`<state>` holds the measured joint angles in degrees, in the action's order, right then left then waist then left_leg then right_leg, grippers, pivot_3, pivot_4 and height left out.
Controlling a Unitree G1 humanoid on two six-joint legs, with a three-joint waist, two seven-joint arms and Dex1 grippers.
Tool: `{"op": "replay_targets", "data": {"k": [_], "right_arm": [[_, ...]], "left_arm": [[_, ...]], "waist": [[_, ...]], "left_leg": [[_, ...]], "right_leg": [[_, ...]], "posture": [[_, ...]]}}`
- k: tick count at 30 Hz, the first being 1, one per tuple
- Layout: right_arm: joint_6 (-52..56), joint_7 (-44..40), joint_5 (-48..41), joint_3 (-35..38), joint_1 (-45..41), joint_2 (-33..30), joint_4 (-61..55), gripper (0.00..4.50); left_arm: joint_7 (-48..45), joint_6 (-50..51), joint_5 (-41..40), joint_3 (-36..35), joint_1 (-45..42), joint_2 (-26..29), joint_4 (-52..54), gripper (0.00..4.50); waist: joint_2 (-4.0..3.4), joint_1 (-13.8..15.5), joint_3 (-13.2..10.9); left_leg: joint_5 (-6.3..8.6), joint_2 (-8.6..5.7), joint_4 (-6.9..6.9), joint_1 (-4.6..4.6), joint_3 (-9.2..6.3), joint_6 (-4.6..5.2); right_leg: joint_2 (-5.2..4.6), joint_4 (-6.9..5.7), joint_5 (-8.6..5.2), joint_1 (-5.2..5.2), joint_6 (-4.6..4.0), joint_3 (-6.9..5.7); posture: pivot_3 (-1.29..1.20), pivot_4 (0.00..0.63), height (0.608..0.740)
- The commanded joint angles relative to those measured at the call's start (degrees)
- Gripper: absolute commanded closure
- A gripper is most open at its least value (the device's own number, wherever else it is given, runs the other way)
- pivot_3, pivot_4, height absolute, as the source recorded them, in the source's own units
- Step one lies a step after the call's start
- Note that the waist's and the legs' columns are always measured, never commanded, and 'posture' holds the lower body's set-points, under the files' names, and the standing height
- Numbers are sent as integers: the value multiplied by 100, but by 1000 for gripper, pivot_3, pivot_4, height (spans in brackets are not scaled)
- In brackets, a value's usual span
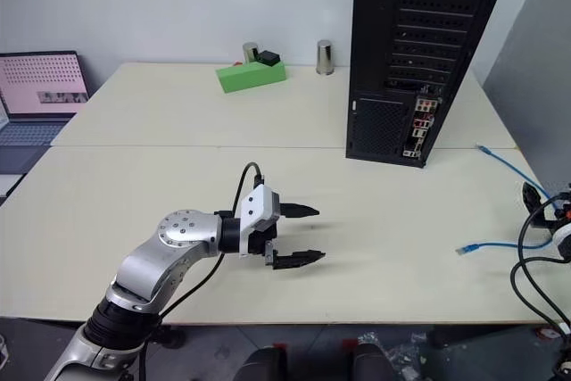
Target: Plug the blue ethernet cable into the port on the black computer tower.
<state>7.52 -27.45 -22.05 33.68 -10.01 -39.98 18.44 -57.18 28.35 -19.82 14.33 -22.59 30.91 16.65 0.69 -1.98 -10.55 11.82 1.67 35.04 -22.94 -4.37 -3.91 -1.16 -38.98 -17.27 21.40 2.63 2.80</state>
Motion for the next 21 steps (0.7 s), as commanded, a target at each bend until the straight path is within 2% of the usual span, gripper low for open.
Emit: {"op": "replay_targets", "data": {"k": [1, 12, 21], "right_arm": [[-123, -32, -85, 173, -7, -115, -169, 58], [-86, -35, -41, 133, 165, -94, -277, 58], [-7, -596, 54, -74, 529, -419, -469, 58]], "left_arm": [[-122, -10, -234, -51, 3, -48, 200, 0], [-125, -48, -171, 26, -20, -29, 180, 0], [-126, -98, -128, 86, -37, -44, 137, 0]], "waist": [[0, -3, 0], [0, 2, 0], [-1, 2, 0]], "left_leg": [[0, 0, 0, 0, 0, 0], [0, 0, 0, 0, 0, 0], [0, 0, 0, 0, 1, 0]], "right_leg": [[0, 0, 0, 0, 0, 0], [0, 0, 0, 0, 0, 0], [0, 0, 0, 0, 1, 0]], "posture": [[0, 150, 740], [0, 150, 740], [0, 150, 740]]}}
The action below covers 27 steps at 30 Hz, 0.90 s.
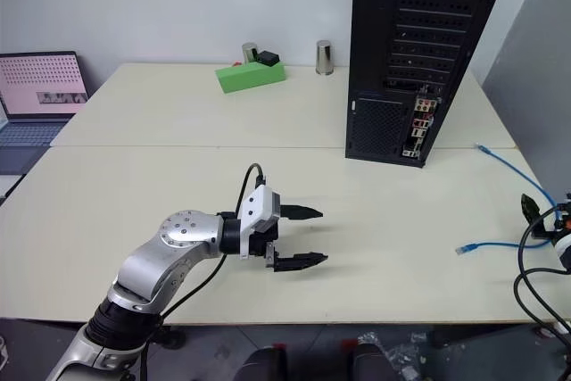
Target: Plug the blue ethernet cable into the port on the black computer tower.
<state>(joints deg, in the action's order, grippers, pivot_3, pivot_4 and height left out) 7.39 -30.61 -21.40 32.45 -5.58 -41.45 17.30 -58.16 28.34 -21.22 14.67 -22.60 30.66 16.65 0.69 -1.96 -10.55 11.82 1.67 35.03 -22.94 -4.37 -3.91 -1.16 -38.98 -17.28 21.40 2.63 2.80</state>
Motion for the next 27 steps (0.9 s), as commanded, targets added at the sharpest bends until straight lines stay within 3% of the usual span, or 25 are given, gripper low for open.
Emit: {"op": "replay_targets", "data": {"k": [1, 9, 16, 27], "right_arm": [[78, -392, -44, 32, 150, -331, -396, 58], [721, -1870, -184, -391, 1103, -1023, -1303, 58], [1008, -2640, -58, -731, 1549, -1493, -2060, 58], [801, -3372, 437, -1572, 866, -2191, -1537, 58]], "left_arm": [[-36, -110, 18, 62, -56, -24, 113, 0], [-121, -191, 48, 153, -232, -76, -53, 0], [-175, -236, 106, 186, -261, -91, -82, 0], [-191, -333, 243, 361, -293, -115, -47, 0]], "waist": [[0, -1, 0], [0, 2, 0], [3, 2, -2], [10, 3, -6]], "left_leg": [[0, 0, 0, 0, 0, 0], [0, 0, 0, 0, 0, 0], [0, 0, 0, 0, -1, 0], [0, 0, 1, 1, -1, 0]], "right_leg": [[0, 0, 0, 0, 0, 0], [0, 2, -2, -1, 4, -1], [1, 2, -15, -1, 26, -2], [1, 3, -15, -2, 27, -2]], "posture": [[0, 150, 740], [0, 150, 740], [0, 150, 740], [0, 150, 740]]}}
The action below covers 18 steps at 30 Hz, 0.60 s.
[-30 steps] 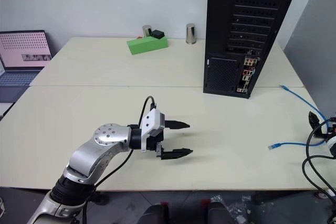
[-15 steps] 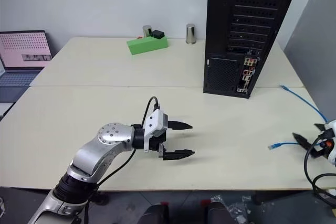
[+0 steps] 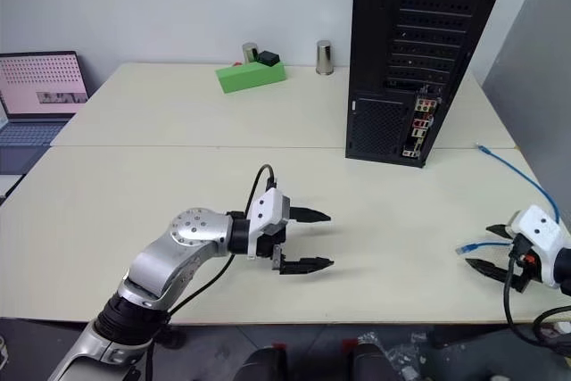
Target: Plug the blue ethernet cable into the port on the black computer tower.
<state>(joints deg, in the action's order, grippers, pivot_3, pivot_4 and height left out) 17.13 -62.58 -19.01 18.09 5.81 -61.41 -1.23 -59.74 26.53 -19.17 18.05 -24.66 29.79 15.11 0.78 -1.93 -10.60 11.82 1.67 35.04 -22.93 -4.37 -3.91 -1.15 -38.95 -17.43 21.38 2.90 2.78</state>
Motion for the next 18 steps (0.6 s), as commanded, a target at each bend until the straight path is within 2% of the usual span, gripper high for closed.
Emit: {"op": "replay_targets", "data": {"k": [1, 8, 13, 18], "right_arm": [[-231, -245, 306, -279, -424, -269, 495, 58], [-440, -955, 874, -1275, -1606, -545, 1711, 58], [-580, -1326, 1264, -1889, -2435, -445, 2453, 58], [-934, -1529, 1668, -2337, -2936, -352, 3096, 1024]], "left_arm": [[-27, -160, 49, 33, -82, -36, 110, 0], [-4, -255, 139, 109, -33, -66, 135, 0], [15, -337, 229, 152, -7, -74, 129, 0], [25, -376, 277, 157, 66, -55, 172, 0]], "waist": [[2, 5, -1], [2, -11, -2], [3, -3, -2], [2, 3, -2]], "left_leg": [[0, 0, 0, 0, 0, 0], [0, 0, 2, 0, 1, 0], [0, 0, 1, 1, 1, 0], [0, 0, 2, 0, 2, 0]], "right_leg": [[0, 0, 0, 0, 0, 0], [-1, 0, 13, 0, -23, 1], [-1, 0, 13, 1, -23, 0], [-3, 0, 14, 1, -24, -1]], "posture": [[0, 150, 740], [0, 150, 740], [0, 150, 740], [0, 150, 740]]}}
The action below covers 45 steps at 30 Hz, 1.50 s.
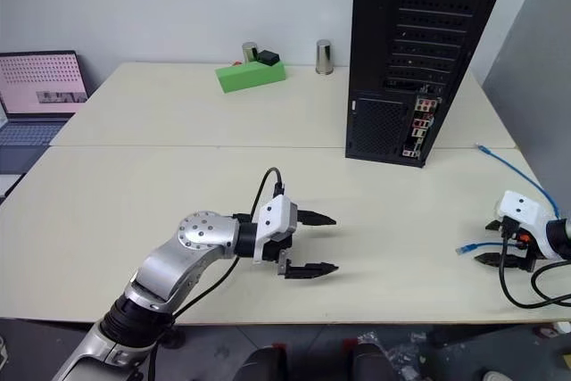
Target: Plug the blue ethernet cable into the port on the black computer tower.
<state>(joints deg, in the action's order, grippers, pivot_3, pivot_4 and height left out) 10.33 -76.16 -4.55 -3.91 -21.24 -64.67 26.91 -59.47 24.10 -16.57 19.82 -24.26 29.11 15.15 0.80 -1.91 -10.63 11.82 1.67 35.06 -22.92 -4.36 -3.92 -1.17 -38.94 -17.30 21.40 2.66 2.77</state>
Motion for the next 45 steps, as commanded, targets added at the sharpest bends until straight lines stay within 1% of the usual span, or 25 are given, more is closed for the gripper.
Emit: {"op": "replay_targets", "data": {"k": [1, 4, 6, 7, 8, 10, 11, 13, 15, 16, 20, 24, 28, 32, 36, 38, 45], "right_arm": [[-355, -200, 304, -210, -318, -12, 376, 1212], [-627, -260, 481, -355, -493, 12, 559, 1943], [-818, -277, 582, -421, -522, 8, 625, 2340], [-914, -274, 622, -444, -529, 12, 653, 2659], [-993, -266, 656, -464, -532, 18, 674, 2791], [-1102, -260, 693, -480, -516, 36, 677, 3283], [-1181, -253, 728, -490, -483, 31, 614, 3422], [-1318, -193, 759, -478, -428, 46, 482, 3878], [-1310, -198, 689, -427, -353, 69, 278, 4292], [-1263, -204, 633, -387, -318, 86, 166, 4427], [-878, -257, 347, -193, -113, 127, -580, 4427], [-162, -145, -86, -39, 17, 362, -1757, 4427], [645, 248, -388, -129, -8, 907, -2812, 4427], [1449, 829, -427, -491, -217, 1720, -3571, 4427], [1930, 1185, -329, -907, -431, 2301, -3873, 4427], [2056, 1296, -272, -1080, -518, 2477, -3925, 4427], [2189, 1419, -202, -1387, -763, 2696, -3896, 4427]], "left_arm": [[0, -146, 30, -23, 39, 22, 171, 0], [0, -176, 46, -35, 59, 39, 163, 0], [5, -191, 55, -28, 80, 41, 172, 0], [7, -194, 59, -27, 88, 42, 175, 0], [7, -200, 63, -27, 96, 44, 175, 0], [-2, -219, 79, -33, 121, 61, 180, 0], [-14, -237, 91, -40, 134, 79, 175, 0], [-27, -310, 161, -44, 137, 126, 116, 0], [-21, -378, 221, -60, 133, 165, 48, 0], [-9, -397, 245, -73, 130, 181, 16, 0], [27, -471, 339, -159, 148, 298, -104, 0], [102, -563, 486, -277, 163, 467, -315, 0], [143, -615, 565, -310, 100, 494, -483, 0], [256, -558, 658, -207, -45, 307, -649, 0], [367, -490, 783, -155, -178, 134, -848, 0], [393, -502, 833, -156, -235, 73, -928, 0], [371, -544, 913, -167, -391, -52, -1117, 0]], "waist": [[0, 1, 0], [0, -7, 0], [0, -8, 0], [0, -7, 0], [0, -7, 0], [0, -6, 0], [0, -6, 0], [0, -11, 0], [0, -13, 0], [0, -13, 0], [0, -22, 0], [0, -35, 0], [0, -32, 0], [1, 8, -1], [5, 10, -3], [6, 9, -3], [6, 7, -3]], "left_leg": [[0, 0, 0, 0, 0, 0], [0, 0, 0, 1, 1, 0], [0, 1, 0, 2, 0, 0], [0, 1, 0, 2, 0, 0], [0, 1, 0, 2, 0, 0], [0, 1, 1, 2, 0, 0], [0, 1, 1, 2, 0, 0], [0, 1, 2, 3, 0, 0], [0, 2, 2, 4, 0, 0], [0, 2, 2, 4, 0, 0], [0, 3, 2, 4, 0, 0], [0, 3, 2, 3, -2, 0], [0, 3, 1, 2, -4, 0], [0, 2, 1, -2, -8, -1], [0, 1, 2, -5, -9, -1], [0, 1, 2, -6, -10, -1], [0, 1, 2, -8, -13, -1]], "right_leg": [[0, 0, 0, 0, 0, 0], [0, 0, 1, -1, -1, 2], [0, 0, 1, -1, -1, 1], [0, 0, 1, -2, -1, 0], [0, 0, 1, -2, -1, 1], [0, 0, 1, -2, -1, 1], [0, 0, 1, -3, -1, 1], [0, -1, 1, -4, -1, 1], [0, -1, 1, -4, -1, 1], [0, -1, 1, -4, -1, 1], [1, -3, 1, -3, -2, 1], [1, -4, 1, -2, -2, 1], [1, -4, 1, -2, -1, -2], [1, -3, 1, -1, -1, -7], [1, -3, 1, 1, -1, -8], [1, -3, 1, 2, -1, -10], [1, -4, 1, 4, -1, -14]], "posture": [[0, 150, 740], [0, 150, 740], [0, 150, 740], [0, 150, 740], [0, 150, 740], [0, 150, 740], [0, 150, 740], [0, 150, 740], [0, 150, 740], [0, 150, 740], [0, 150, 740], [0, 150, 740], [0, 150, 740], [0, 150, 740], [0, 150, 740], [0, 150, 740], [0, 150, 740]]}}
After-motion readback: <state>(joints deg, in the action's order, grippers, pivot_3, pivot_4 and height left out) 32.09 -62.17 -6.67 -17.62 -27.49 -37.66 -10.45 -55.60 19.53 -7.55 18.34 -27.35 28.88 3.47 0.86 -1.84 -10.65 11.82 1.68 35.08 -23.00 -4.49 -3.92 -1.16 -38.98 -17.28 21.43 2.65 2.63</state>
